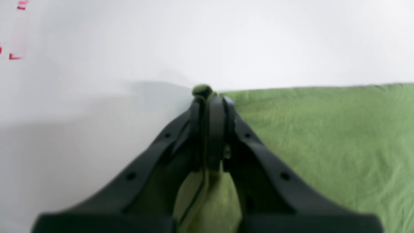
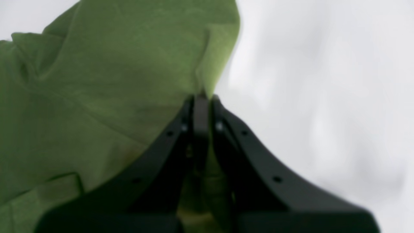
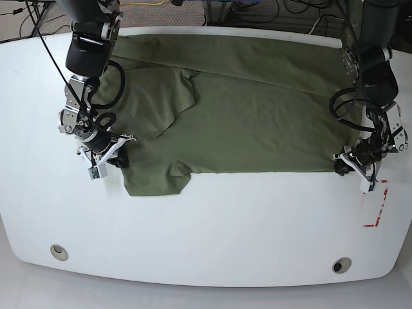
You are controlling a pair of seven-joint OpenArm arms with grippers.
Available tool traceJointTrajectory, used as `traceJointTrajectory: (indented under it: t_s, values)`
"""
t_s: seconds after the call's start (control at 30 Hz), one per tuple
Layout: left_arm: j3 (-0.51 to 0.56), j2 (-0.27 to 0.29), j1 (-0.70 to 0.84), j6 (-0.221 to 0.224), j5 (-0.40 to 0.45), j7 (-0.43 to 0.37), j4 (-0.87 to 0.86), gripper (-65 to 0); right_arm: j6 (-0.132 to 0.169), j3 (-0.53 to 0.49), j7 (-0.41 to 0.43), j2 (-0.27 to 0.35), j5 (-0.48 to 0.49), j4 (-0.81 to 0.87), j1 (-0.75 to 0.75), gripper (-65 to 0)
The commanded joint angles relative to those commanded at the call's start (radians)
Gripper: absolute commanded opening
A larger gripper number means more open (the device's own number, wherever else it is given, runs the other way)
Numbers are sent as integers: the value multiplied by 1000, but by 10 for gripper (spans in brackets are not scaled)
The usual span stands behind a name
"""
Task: Layout the t-shirt on the table in an organized manner, then fold the t-shirt properly
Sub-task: 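Lift the hem with both grippers and fold it over toward the collar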
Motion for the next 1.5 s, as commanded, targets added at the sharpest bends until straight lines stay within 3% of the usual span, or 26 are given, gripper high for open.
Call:
traceJointTrajectory:
  t_s: [0.17,0.73,1.17,1.33,1.5]
  values:
    - [0,2,18,0,-3,41,81,-650,0,-2,-8,0,0,69,-2,-650]
    - [-3,63,101,0,-17,252,480,-650,0,-2,-273,2,0,436,-6,-650]
    - [-5,63,160,0,-18,293,640,-650,0,0,-454,2,3,746,-112,-650]
    - [-5,63,209,0,-25,293,706,-650,0,0,-465,-2,9,848,-209,-650]
    - [-5,58,272,0,-97,293,752,-650,0,2,-465,-3,9,910,-293,-650]
